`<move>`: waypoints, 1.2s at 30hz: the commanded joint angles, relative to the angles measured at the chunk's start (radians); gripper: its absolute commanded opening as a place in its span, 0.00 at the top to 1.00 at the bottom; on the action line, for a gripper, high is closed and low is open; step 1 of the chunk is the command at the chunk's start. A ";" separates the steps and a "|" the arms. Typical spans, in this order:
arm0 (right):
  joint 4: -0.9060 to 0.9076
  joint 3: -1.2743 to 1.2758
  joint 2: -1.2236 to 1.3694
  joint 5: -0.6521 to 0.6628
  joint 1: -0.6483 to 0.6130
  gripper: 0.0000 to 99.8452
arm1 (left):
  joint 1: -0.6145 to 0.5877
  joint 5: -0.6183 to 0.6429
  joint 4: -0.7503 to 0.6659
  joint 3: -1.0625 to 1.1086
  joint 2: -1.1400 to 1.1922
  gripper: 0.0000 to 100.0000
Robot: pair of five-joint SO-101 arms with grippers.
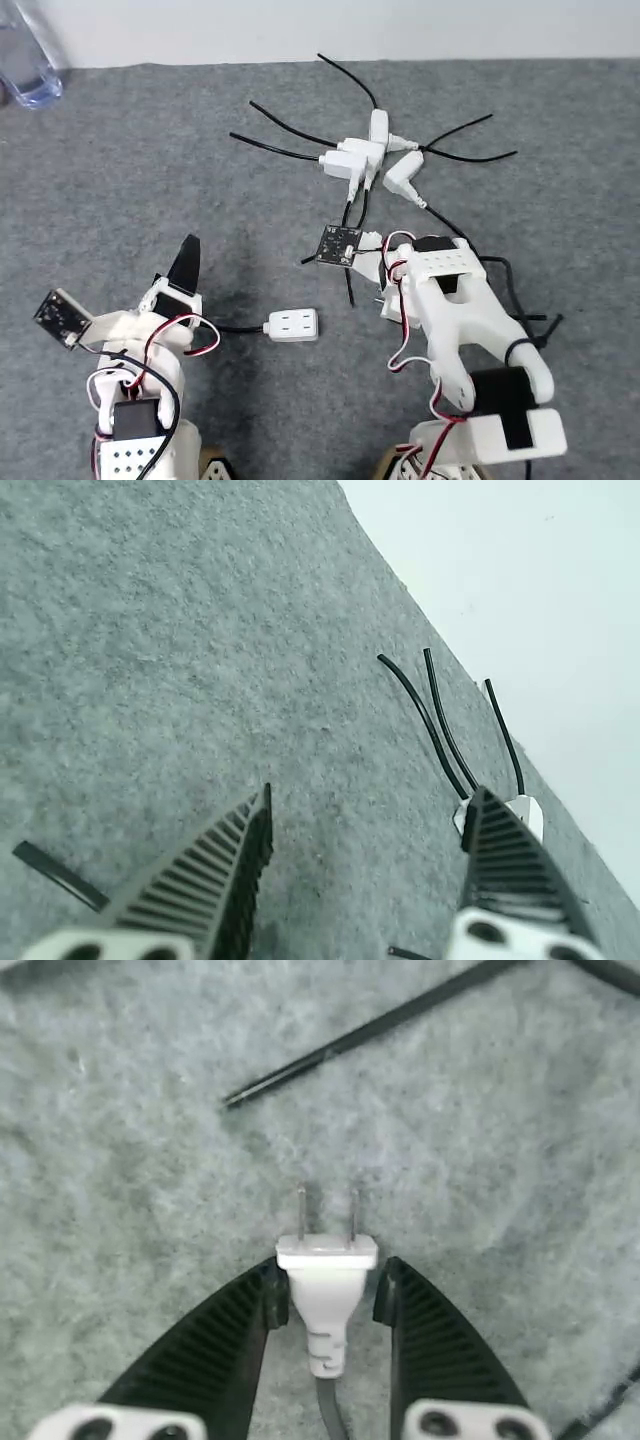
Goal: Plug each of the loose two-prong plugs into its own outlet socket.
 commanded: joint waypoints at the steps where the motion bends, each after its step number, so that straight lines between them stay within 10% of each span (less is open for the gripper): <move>1: -0.028 -0.011 0.021 0.021 0.010 0.87 | -0.006 -0.003 -0.028 -0.008 -0.011 0.71; 18: 0.033 -0.057 -0.036 -0.014 -0.019 0.99 | 0.023 -0.003 -0.018 -0.008 -0.005 0.71; 36: 0.306 -0.227 -0.444 -0.374 -0.404 0.99 | 0.235 0.060 -0.127 -0.008 -0.011 0.64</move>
